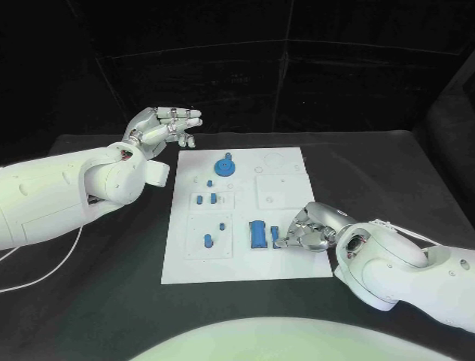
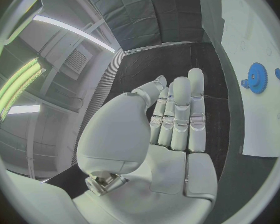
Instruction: Assemble the parts on the task board
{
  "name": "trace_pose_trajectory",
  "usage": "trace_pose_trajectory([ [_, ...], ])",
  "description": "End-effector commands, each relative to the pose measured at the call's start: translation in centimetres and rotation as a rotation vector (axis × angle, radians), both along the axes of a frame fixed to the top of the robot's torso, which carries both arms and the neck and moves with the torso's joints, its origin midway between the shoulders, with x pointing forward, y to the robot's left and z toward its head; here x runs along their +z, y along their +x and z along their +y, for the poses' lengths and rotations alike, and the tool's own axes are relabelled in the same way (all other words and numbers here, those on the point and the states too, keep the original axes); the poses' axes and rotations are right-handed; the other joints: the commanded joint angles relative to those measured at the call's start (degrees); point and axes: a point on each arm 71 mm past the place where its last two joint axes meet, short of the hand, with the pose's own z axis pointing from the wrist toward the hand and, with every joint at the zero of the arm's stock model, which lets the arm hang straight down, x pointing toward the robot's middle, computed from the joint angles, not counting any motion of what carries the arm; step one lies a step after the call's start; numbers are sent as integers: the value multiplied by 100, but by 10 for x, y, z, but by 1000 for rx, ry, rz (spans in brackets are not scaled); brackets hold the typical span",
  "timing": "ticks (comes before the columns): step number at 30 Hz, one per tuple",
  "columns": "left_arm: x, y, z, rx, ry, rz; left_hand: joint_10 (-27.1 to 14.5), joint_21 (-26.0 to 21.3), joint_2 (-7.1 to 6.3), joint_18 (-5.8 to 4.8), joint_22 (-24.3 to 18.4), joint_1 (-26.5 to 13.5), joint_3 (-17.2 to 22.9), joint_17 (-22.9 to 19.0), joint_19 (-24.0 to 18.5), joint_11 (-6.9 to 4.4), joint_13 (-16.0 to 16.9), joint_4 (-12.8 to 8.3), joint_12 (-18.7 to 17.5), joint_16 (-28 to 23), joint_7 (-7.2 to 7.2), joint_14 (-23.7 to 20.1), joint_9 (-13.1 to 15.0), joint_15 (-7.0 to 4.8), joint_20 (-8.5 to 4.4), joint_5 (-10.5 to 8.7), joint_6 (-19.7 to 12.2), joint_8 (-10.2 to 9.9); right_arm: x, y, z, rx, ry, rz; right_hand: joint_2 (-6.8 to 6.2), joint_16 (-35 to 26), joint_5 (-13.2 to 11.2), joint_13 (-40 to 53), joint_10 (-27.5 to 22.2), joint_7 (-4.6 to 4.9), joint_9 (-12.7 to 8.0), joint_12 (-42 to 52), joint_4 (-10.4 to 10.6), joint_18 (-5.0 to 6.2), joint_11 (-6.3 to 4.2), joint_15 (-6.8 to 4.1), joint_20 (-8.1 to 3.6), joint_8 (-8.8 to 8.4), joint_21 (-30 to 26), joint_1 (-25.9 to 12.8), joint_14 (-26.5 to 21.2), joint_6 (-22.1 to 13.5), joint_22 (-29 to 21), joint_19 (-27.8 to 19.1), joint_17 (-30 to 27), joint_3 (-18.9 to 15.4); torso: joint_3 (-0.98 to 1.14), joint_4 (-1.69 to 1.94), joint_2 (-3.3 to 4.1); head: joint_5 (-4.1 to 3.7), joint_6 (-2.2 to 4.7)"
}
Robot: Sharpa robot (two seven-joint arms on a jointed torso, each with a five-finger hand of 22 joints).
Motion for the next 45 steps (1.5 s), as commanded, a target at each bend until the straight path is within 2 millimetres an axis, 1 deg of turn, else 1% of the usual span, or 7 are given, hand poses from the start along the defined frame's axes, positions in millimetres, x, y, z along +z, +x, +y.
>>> trace_pose_trajectory([
  [1, 1, 0, -1, -10, -8, -4, -43, -32, 39, 81, -5, 1, -32, -9, 22, -3, -2, 7, 28, 1, 3, -45, -6, 1, 0, 29, -10, 38, -1, 1, 1, 18, -1, 8, 21, -8, 24, 512, 196, -12, 10, -36, -29, -65, -7, 1, -21, 31, -25, 66, 381, -43, 1040, 203, 306, 0, -4, 11, 3, 4, -6],
  [16, 1, 0, -1, -10, -7, -3, -45, -33, 40, 81, -6, 2, -35, -10, 23, -2, -2, 6, 31, 2, 4, -46, -6, 1, 0, 29, -10, 39, -3, 8, 5, 13, 2, -31, 86, -3, 89, 519, 198, -28, 43, -29, -141, -66, -22, -10, -29, 50, -22, 265, 383, -41, 1046, 207, 319, -3, 0, 12, 2, 31, -3],
  [24, 1, 1, 0, -6, -5, -4, -45, -33, 40, 81, -6, 2, -35, -10, 23, -2, -2, 6, 31, 2, 4, -46, -6, 1, 0, 29, -10, 39, 5, 4, -1, 3, 63, -65, 66, -29, 354, 503, 187, 19, 55, -65, 176, -55, 17, 16, -14, 22, -58, -185, 375, -104, 1011, 176, 276, -281, 0, 0, -22, 46, 47],
  [31, 1, 0, 1, -1, -3, -8, -52, -35, 35, 80, -8, -4, -43, -12, 23, 1, -4, 7, 32, 2, 8, -47, -8, 2, 1, 28, -17, 37, 16, 17, -16, 3, 239, -67, 139, -421, 467, -51, -160, 284, -166, -1073, 116, 89, 231, 185, 110, -482, -503, 124, 226, -711, 553, -227, -324, -282, -15, 12, -92, 7, 171],
  [36, -5, -1, 2, 7, 0, 7, -72, -54, 24, 76, -18, -30, -69, -21, 6, 8, -8, 18, 35, -9, 12, -75, -13, 12, 7, 28, -44, 28, 22, 54, -32, -59, 471, -50, 338, -2276, 407, -1870, -1230, 426, -422, -4079, -250, 536, 353, 291, 236, -872, -2218, 903, -428, -779, -1076, -1505, -2606, -93, -51, 35, -202, -53, 302],
  [38, -8, 0, 1, 12, 3, 11, -92, -132, 19, 71, -54, -48, -100, -61, -103, 17, -12, 27, 49, -94, 14, -225, -15, 32, 22, 27, -59, 30, 24, 71, -40, -101, 566, -54, 409, -3751, 355, -2581, -1619, 493, -526, -4992, -352, 827, 396, 359, 287, -1000, -3727, 1209, -937, -725, -2415, -2435, -4053, -16, -69, 50, -259, -86, 369],
  [45, -13, 6, 2, 38, 8, 11, -242, -842, 26, 56, -474, -65, -153, -627, -844, 110, -58, 70, -21, -1254, 70, -1033, -27, 159, 140, 20, -162, 1, 23, 116, -55, -191, 759, -96, 383, -5870, 649, -4683, -1677, 734, -849, -6763, -304, 808, 693, 729, 581, -1165, -5264, 1804, -1648, -810, -3502, -2960, -5150, 361, -107, 59, -370, -170, 606],
])
